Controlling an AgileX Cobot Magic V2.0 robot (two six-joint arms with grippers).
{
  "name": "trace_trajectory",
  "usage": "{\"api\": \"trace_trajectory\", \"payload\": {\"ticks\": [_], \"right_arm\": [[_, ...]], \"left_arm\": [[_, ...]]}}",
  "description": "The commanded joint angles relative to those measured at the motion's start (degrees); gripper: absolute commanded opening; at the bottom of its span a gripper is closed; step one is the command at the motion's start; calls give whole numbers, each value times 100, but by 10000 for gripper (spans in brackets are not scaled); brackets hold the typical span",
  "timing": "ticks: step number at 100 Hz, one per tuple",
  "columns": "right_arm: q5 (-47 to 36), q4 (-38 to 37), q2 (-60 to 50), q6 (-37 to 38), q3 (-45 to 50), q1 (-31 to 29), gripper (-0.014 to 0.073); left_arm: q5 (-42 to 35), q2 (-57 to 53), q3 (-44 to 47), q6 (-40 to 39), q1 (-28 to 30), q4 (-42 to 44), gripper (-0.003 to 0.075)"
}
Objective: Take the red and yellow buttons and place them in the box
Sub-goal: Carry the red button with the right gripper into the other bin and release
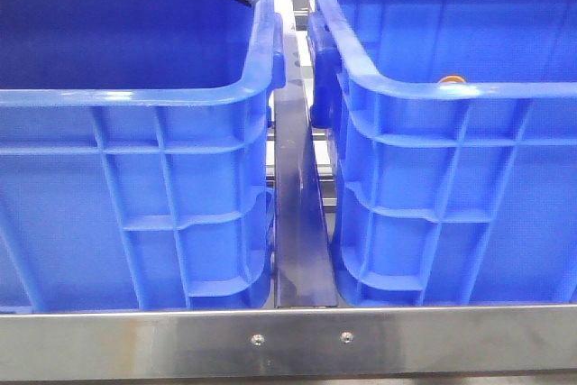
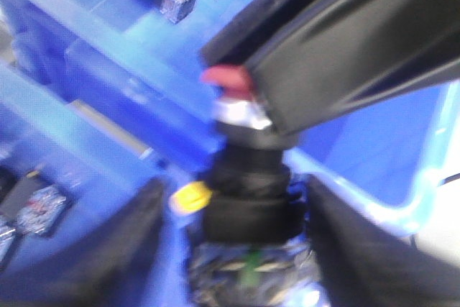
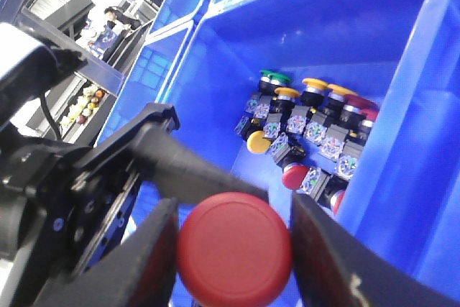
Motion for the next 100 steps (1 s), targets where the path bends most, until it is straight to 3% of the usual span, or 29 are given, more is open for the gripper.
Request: {"api": "trace_trajectory", "payload": {"ticks": [1, 31, 56, 76, 100], "right_arm": [[245, 698, -165, -50, -245, -125, 244], [360, 310, -179, -50, -667, -1585, 244], [-114, -1331, -160, -50, -686, -2737, 244], [-1430, -2947, -78, -50, -686, -2880, 244], [-2545, -3085, 395, -50, -686, -2880, 244]], "left_arm": [[-208, -213, -155, 0, -36, -150, 581], [159, -213, -155, 0, -36, 3, 545], [196, -213, -155, 0, -36, 3, 545], [188, -213, -155, 0, -36, 3, 545], [188, -213, -155, 0, -36, 3, 545]]}}
